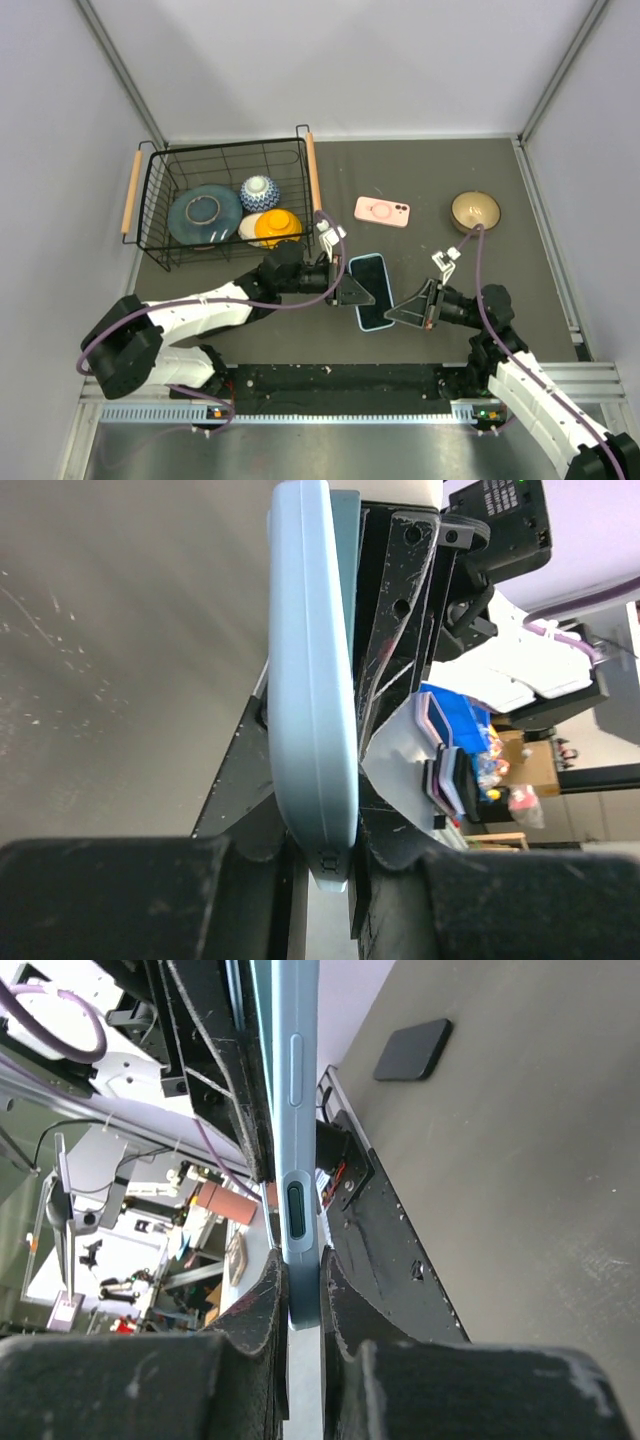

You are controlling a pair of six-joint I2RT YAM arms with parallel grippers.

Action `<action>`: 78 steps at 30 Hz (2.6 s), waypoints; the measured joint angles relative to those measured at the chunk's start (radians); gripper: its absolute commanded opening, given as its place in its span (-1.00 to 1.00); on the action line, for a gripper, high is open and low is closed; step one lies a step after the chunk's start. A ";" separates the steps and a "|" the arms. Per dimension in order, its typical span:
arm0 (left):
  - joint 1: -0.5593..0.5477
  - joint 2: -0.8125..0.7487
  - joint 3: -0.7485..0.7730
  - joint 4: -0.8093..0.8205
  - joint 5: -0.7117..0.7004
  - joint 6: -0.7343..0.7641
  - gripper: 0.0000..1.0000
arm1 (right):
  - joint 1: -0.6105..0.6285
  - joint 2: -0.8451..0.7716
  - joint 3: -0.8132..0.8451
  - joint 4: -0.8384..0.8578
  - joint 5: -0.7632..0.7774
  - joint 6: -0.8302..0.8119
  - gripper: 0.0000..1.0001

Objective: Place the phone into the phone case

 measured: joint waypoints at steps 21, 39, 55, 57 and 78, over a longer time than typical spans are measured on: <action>0.003 -0.093 0.052 -0.335 0.149 0.233 -1.00 | 0.006 -0.158 0.094 -0.150 0.159 -0.075 0.68; 0.003 -0.101 0.044 -0.284 0.356 0.218 -1.00 | 0.035 0.181 0.209 0.008 0.080 -0.110 0.37; 0.003 -0.031 0.057 -0.304 0.373 0.221 -1.00 | 0.111 0.266 0.229 0.122 0.101 -0.066 -1.00; 0.006 -0.023 0.067 -0.329 0.369 0.227 -1.00 | 0.111 0.257 0.231 0.091 0.113 -0.077 -1.00; 0.008 0.012 0.118 -0.441 0.272 0.234 -1.00 | 0.111 0.227 0.209 0.020 0.231 0.002 -0.03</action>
